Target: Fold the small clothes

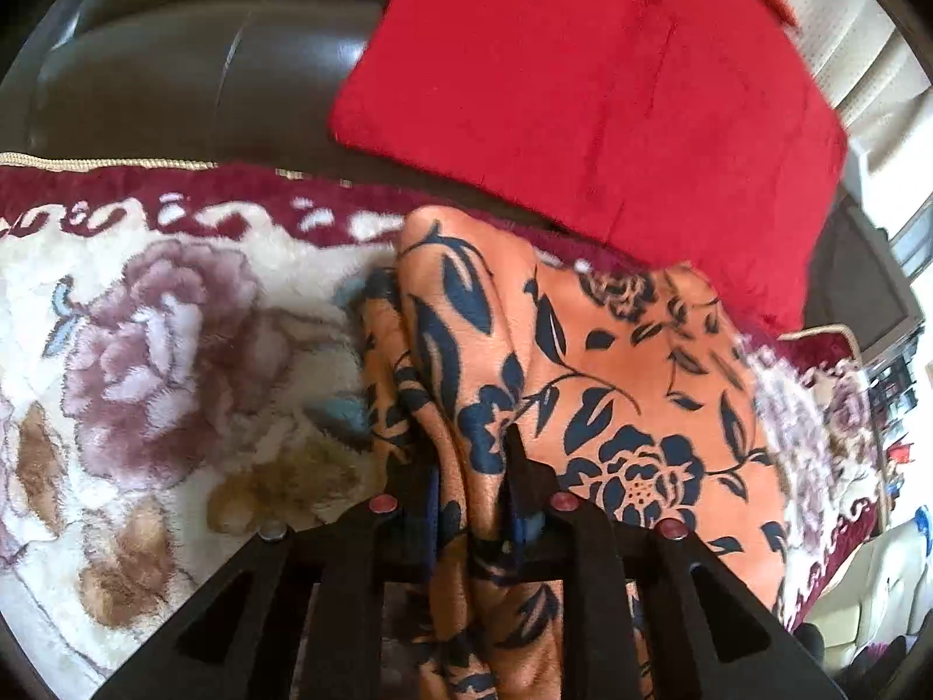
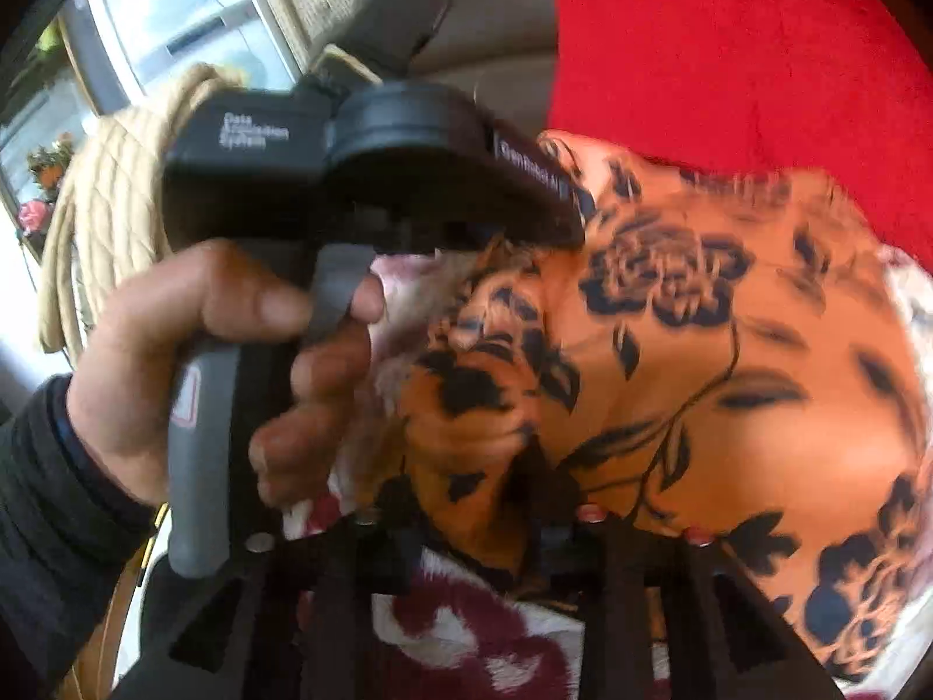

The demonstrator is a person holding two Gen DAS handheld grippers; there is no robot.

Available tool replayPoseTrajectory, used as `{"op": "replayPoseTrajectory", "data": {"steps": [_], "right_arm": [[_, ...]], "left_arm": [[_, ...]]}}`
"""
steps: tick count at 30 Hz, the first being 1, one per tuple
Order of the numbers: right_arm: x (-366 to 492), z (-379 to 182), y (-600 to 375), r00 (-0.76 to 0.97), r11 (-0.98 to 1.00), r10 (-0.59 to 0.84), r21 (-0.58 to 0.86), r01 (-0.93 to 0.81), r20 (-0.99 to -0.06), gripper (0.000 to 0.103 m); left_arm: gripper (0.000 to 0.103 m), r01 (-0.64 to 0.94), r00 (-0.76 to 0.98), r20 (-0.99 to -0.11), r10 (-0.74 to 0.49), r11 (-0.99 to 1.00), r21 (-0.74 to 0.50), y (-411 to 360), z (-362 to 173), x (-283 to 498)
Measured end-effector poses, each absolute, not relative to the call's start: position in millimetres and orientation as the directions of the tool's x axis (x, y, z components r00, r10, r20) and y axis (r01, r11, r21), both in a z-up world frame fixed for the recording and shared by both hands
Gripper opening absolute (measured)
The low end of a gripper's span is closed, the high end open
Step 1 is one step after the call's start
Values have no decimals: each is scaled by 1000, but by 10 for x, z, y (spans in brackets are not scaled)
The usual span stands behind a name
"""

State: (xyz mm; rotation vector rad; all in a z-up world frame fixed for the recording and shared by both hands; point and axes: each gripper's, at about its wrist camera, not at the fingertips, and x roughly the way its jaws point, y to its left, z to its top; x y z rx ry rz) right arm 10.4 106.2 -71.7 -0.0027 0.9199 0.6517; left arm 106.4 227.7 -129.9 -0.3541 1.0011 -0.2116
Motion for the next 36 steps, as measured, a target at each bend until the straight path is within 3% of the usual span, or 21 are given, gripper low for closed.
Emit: {"op": "replayPoseTrajectory", "data": {"steps": [1, 2, 6, 11, 14, 17, 20, 24, 27, 28, 29, 30, 31, 36], "right_arm": [[47, -668, 1008, 413, 784, 567, 313, -536, -713, 66], [15, -659, 962, 417, 790, 564, 317, -526, -713, 74], [-184, -547, 554, 424, 771, 612, 385, -506, -668, 74], [-393, -372, -305, 529, 802, 594, 500, -328, -606, 74], [-355, -337, -834, 602, 810, 547, 549, -206, -582, 77], [-78, -376, -1141, 565, 784, 559, 609, -123, -606, 78], [132, -482, -1242, 484, 747, 614, 656, -102, -624, 78], [455, -632, -1156, 423, 693, 684, 711, -121, -594, 78], [770, -871, -1079, 388, 675, 694, 736, -58, -606, 78], [843, -952, -997, 359, 666, 708, 744, -53, -608, 76], [873, -995, -926, 339, 672, 709, 738, -62, -618, 65], [863, -981, -869, 341, 717, 673, 693, -80, -657, 48], [837, -941, -798, 345, 768, 625, 632, -108, -700, 44], [770, -814, -582, 386, 851, 521, 498, -165, -761, 39]], "left_arm": [[27, 7, 534, -775, -338, 918, -395, 2316, -1259, 1042], [30, 0, 534, -774, -341, 915, -403, 2352, -1246, 1027], [34, -12, 588, -746, -313, 919, -395, 2451, -985, 765], [38, 66, 635, -675, -375, 897, -437, 2374, -710, 240], [40, 81, 607, -711, -356, 917, -390, 2198, -826, -5], [42, -70, 510, -826, -241, 945, -319, 2276, -1334, -40], [43, -126, 541, -783, -307, 891, -436, 2474, -1297, -153], [43, -69, 625, -750, -218, 941, -332, 2344, -886, -162], [53, -41, 646, -737, -199, 955, -294, 2210, -805, -32], [54, -53, 639, -749, -176, 961, -270, 2159, -849, 29], [54, -78, 614, -777, -138, 969, -234, 2117, -934, 99], [54, -113, 580, -809, -92, 975, -192, 2094, -1040, 156], [54, -137, 553, -831, -64, 976, -166, 2082, -1133, 189], [56, -156, 561, -825, -68, 970, -185, 2074, -1280, 155]]}}
